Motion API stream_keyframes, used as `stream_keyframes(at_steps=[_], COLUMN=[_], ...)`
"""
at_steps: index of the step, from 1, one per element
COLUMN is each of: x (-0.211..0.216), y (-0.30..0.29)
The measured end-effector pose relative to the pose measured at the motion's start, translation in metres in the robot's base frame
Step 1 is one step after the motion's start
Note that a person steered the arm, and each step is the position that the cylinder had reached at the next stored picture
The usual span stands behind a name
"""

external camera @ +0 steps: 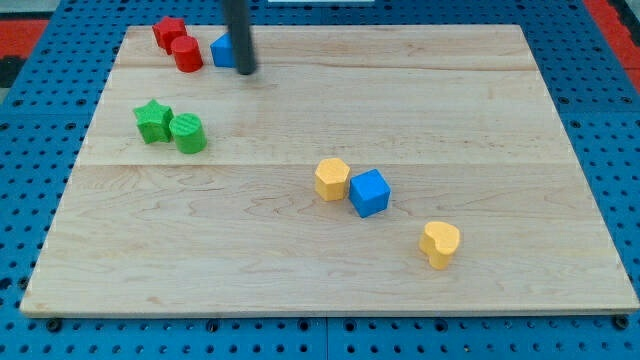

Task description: Separate the blue cube and the yellow hexagon

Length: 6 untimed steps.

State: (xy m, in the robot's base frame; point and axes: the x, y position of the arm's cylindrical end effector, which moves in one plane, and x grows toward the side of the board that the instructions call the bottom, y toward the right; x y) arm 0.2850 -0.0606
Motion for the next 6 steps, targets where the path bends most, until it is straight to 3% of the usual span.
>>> stream_keyframes(at_steps=[1,2,3,4,5,6], x=[0.013,0.104,0.187,0.227,0.242,0.217], y=[0.145,0.257,0.215,0.158,0.110,0.077])
